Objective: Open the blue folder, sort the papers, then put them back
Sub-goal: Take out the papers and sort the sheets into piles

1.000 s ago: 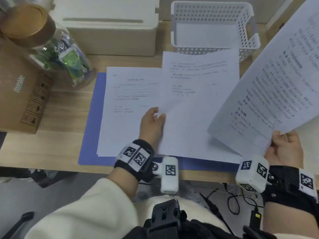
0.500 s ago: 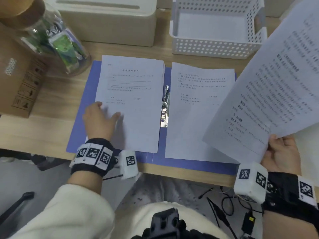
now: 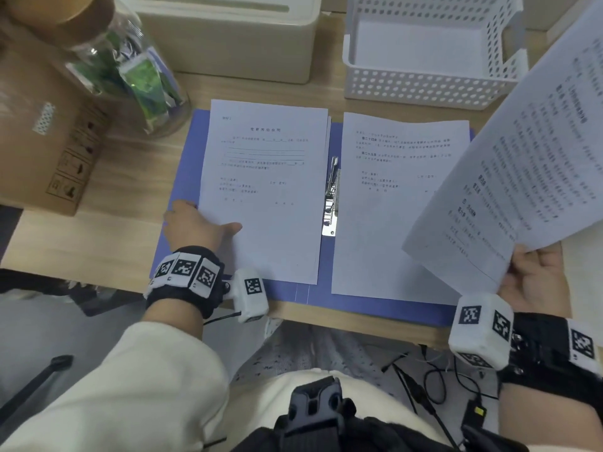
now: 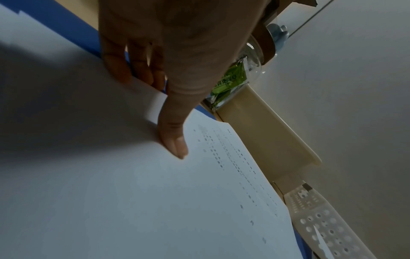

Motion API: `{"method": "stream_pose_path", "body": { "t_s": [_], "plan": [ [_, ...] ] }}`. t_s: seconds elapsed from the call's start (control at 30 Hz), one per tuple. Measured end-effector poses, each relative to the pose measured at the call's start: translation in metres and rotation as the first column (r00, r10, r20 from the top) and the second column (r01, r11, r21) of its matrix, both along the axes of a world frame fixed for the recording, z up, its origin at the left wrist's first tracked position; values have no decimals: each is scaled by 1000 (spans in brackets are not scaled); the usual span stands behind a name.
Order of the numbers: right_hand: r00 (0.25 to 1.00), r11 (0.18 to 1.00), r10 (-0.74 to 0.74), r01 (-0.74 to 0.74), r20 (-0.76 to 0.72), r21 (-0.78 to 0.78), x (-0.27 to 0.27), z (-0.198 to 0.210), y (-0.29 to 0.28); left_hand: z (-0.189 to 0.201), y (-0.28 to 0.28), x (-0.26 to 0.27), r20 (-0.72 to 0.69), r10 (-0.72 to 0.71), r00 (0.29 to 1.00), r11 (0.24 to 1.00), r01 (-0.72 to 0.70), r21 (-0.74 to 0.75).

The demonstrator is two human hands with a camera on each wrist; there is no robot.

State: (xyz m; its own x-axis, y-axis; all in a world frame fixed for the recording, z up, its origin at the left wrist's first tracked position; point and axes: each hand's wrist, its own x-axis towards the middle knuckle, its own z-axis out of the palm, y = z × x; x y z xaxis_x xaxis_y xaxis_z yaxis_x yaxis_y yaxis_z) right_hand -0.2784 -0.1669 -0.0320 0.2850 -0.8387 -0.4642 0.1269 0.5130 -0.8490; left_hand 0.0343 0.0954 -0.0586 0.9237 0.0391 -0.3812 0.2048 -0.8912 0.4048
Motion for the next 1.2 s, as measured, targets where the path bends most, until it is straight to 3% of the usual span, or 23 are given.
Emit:
{"method": "stream_pose_path", "body": {
  "t_s": [0.2, 0.43, 0.6, 0.77, 0.87, 1.0, 1.07, 1.13, 1.2],
  "plan": [
    [999, 997, -46, 46, 5, 62, 9, -2, 10, 0, 7, 3, -34, -6, 999, 998, 4, -64],
    [998, 993, -25, 33, -63, 117, 27, -2, 21, 1, 9, -4, 67, 36, 997, 996, -30, -89],
    [999, 997, -23, 21, 25, 74, 32, 5, 24, -1, 13, 2, -5, 36, 999, 993, -36, -115],
    [976, 998, -31, 17, 217, 66, 36, 15, 24, 4, 13, 1, 6, 24, 1000, 992, -23, -123],
    [980, 999, 32, -33, 196, 1, 45, 18, 26, 10, 11, -2, 2, 68, 998, 985, -67, -161],
    [989, 997, 61, -54, 135, -56, 53, 17, 26, 19, 13, -5, 2, -30, 1000, 963, 29, -269],
    [991, 996, 73, -66, 115, -59, 56, 17, 27, 30, 17, -3, -95, 66, 993, 864, -104, -493],
    [991, 998, 56, -52, 122, -40, 57, 17, 28, 48, 22, -1, -341, 153, 928, 637, -356, -684],
    [989, 1000, 29, -28, 144, -9, 57, 17, 26, 62, 31, 7, -530, 98, 842, 469, -509, -722]
  ]
}}
